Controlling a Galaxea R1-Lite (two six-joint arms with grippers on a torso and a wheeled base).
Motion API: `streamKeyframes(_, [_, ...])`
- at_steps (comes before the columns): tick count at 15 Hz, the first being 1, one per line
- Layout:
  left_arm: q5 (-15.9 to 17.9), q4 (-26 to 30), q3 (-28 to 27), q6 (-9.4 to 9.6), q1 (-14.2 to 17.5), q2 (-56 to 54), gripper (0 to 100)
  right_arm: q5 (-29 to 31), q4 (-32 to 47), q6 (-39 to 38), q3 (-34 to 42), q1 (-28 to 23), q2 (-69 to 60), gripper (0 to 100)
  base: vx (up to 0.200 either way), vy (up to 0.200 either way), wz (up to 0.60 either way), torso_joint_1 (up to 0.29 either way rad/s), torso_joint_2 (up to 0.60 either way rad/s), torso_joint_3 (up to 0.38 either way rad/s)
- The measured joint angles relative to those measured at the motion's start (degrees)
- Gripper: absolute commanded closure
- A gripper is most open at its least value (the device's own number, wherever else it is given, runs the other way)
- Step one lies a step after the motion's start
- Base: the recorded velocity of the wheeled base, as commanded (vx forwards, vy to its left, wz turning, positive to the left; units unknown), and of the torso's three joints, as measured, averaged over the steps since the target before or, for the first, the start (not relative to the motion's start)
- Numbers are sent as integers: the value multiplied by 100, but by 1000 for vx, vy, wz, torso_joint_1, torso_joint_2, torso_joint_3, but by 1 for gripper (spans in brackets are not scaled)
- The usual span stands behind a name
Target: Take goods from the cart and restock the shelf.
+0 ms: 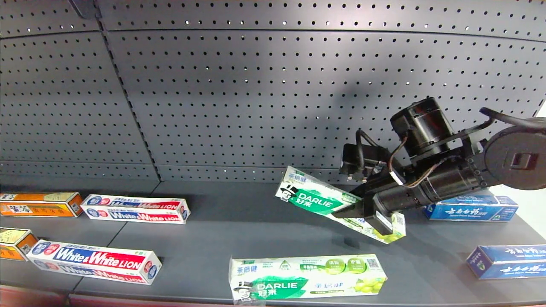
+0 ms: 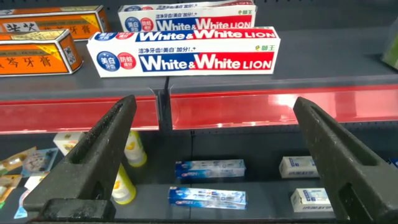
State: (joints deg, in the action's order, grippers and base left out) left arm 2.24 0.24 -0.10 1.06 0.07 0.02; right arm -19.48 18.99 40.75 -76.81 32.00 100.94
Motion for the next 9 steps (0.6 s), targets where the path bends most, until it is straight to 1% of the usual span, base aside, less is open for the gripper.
streamKeyframes(9, [-1,0,0,-2,0,0,0,9,169,284,-295,-4,468,100,0,0,0,0,0,0])
